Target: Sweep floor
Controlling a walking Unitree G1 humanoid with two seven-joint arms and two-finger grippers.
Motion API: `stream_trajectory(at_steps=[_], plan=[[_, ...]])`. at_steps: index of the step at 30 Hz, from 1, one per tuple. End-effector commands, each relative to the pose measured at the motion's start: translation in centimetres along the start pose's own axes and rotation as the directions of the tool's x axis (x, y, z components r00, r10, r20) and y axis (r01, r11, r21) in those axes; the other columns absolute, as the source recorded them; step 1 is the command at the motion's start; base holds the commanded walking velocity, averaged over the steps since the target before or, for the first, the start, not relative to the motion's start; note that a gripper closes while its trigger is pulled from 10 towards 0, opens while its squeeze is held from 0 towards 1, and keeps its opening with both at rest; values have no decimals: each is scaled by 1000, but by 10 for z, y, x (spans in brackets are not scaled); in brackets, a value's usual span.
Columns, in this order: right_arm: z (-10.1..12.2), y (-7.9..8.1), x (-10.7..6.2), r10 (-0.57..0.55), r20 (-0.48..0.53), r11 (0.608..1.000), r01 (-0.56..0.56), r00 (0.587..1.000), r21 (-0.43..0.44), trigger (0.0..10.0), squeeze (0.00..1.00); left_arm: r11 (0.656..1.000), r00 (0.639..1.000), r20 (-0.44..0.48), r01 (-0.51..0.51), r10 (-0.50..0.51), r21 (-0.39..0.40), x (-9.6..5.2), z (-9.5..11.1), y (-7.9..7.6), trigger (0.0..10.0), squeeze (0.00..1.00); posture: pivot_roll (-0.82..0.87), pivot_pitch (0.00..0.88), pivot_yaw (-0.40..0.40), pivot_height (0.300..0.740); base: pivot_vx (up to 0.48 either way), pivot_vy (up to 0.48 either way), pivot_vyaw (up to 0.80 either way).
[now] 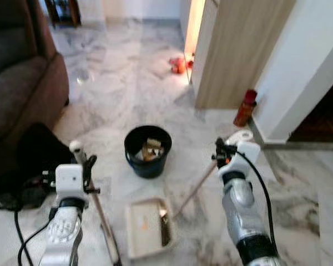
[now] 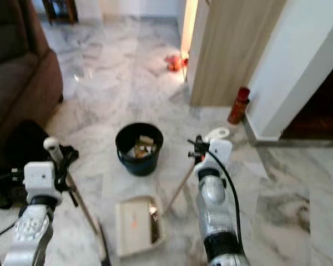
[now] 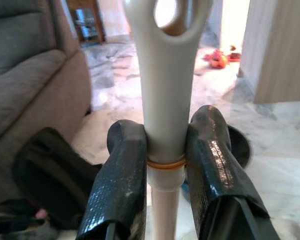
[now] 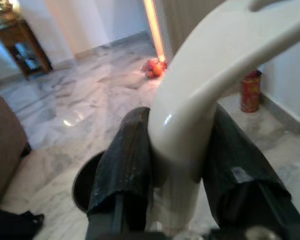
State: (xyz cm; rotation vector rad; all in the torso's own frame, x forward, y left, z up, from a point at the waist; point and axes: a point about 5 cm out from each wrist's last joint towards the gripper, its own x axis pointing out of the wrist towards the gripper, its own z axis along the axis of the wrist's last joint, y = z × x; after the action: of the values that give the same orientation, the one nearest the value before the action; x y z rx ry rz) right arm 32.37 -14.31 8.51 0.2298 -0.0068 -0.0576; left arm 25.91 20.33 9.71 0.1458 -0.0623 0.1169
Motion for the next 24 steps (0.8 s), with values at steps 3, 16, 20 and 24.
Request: stream_trajectory(at_steps=[3,16,20,24], plan=[[15,0,5,6,58,1000,-6,998,-12,10000,0,1000,999,37,-15,15,18,2,8,5,10000,0,166,89,-32,740,300,0,0],[24,-1,7,13,88,1000,-13,996,-1,10000,0,1000,999,45,0,0,4,1,7,1,10000,0,163,82,-33,740,23,0,0],[35,2,9,31,127,1000,-31,991,1,10000,0,1000,999,40,0,0,6,1,6,1,10000,0,161,79,-32,740,0,0,0],[51,8,11,56,183,998,-60,982,19,10000,0,1000,999,34,3,-3,8,1,5,1,10000,0,160,73,-30,740,0,0,0]])
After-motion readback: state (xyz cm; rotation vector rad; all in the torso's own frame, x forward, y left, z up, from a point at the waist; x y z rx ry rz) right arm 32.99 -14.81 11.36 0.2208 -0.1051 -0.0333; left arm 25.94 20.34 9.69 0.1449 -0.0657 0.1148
